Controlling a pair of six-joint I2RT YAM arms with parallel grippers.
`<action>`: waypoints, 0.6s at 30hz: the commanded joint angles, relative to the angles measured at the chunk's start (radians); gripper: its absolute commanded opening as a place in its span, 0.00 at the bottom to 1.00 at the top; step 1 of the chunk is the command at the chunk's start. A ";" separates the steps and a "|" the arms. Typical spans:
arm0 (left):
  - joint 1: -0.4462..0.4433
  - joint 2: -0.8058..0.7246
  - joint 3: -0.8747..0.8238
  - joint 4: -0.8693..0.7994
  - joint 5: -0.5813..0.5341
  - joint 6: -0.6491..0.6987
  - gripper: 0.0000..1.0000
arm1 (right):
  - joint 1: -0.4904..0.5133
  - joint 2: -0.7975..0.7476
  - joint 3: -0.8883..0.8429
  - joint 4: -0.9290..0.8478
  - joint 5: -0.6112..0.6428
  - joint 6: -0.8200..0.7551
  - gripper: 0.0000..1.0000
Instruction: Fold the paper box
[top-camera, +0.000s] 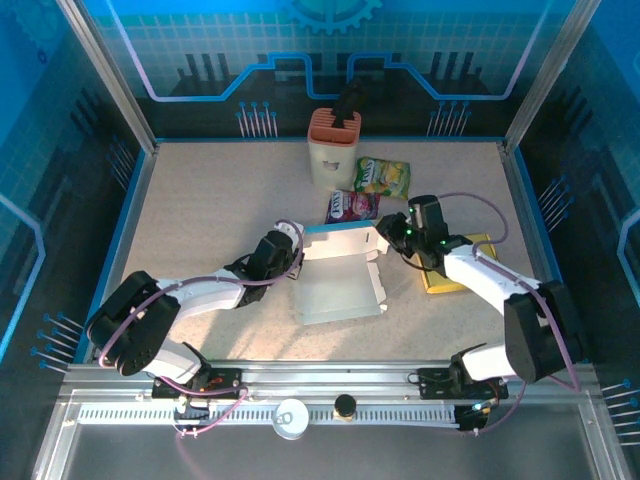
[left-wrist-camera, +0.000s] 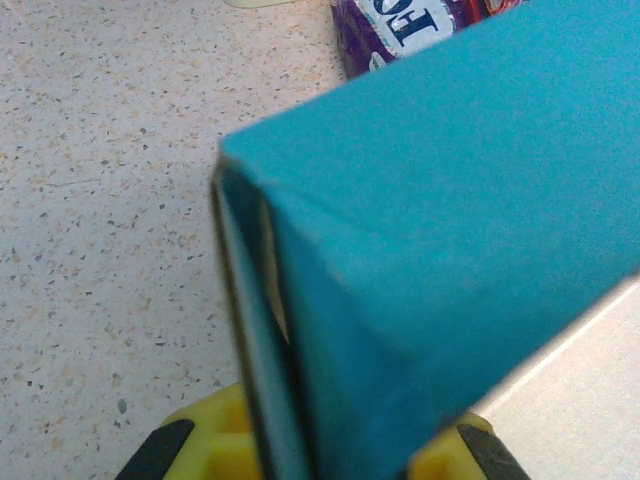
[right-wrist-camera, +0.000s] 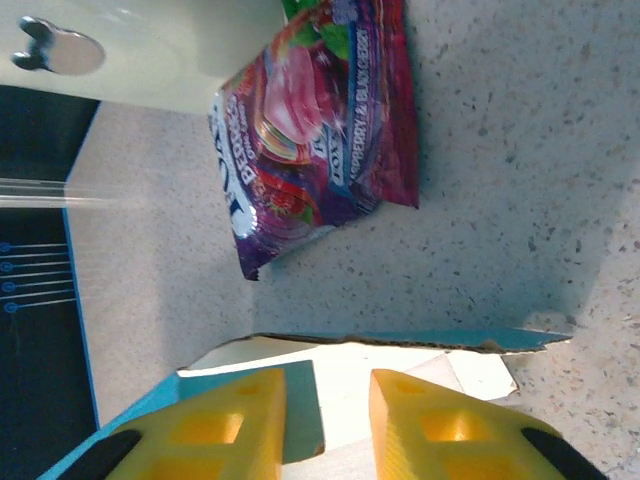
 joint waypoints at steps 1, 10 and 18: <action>0.005 0.017 0.018 -0.035 -0.028 -0.017 0.00 | 0.030 0.017 0.002 0.000 -0.005 0.007 0.27; 0.006 0.021 0.017 -0.035 -0.046 -0.025 0.00 | 0.047 0.007 -0.023 0.076 -0.055 -0.019 0.35; 0.007 0.023 0.020 -0.045 -0.049 -0.041 0.00 | 0.010 -0.093 -0.206 0.173 -0.047 -0.061 0.39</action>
